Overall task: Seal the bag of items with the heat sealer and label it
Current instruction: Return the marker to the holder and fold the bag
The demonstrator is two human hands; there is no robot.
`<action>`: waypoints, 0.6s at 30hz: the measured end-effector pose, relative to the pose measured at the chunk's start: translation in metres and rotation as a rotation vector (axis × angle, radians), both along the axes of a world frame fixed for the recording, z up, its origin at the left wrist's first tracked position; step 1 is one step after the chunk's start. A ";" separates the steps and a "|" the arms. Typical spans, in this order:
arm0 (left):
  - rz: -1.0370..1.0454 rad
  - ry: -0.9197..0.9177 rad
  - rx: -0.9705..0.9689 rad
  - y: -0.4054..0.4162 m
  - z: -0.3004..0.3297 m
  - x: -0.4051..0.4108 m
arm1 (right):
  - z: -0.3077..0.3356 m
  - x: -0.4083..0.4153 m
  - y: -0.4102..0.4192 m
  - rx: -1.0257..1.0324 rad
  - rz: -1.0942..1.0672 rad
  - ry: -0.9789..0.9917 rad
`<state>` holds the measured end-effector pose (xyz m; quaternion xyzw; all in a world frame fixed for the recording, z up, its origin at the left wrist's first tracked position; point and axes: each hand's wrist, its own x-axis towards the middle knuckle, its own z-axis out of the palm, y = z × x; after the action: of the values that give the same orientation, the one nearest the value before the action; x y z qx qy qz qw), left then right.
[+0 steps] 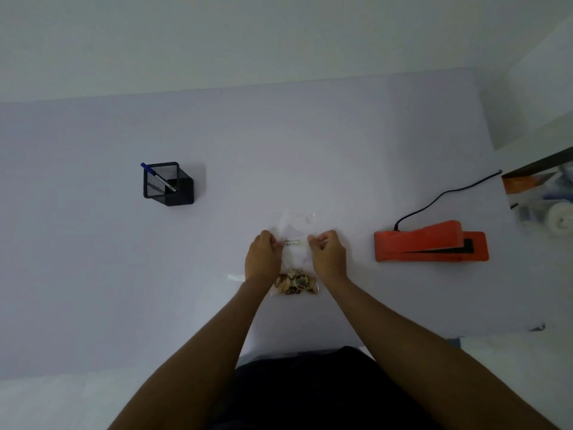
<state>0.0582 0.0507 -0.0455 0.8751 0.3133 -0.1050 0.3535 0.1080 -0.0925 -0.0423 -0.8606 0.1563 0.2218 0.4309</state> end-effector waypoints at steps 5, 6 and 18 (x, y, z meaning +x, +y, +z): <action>0.160 0.172 -0.136 -0.006 0.019 -0.049 | 0.008 -0.045 -0.040 0.010 0.025 0.012; 0.198 0.215 -0.193 -0.010 0.021 -0.055 | 0.008 -0.055 -0.043 0.015 0.055 0.029; 0.350 0.014 -0.316 0.017 0.033 0.013 | -0.017 0.013 0.019 0.128 0.009 0.062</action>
<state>0.0716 0.0681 -0.0128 0.7406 0.4422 -0.0960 0.4967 0.1214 -0.0737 -0.0593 -0.8248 0.1512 0.2601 0.4788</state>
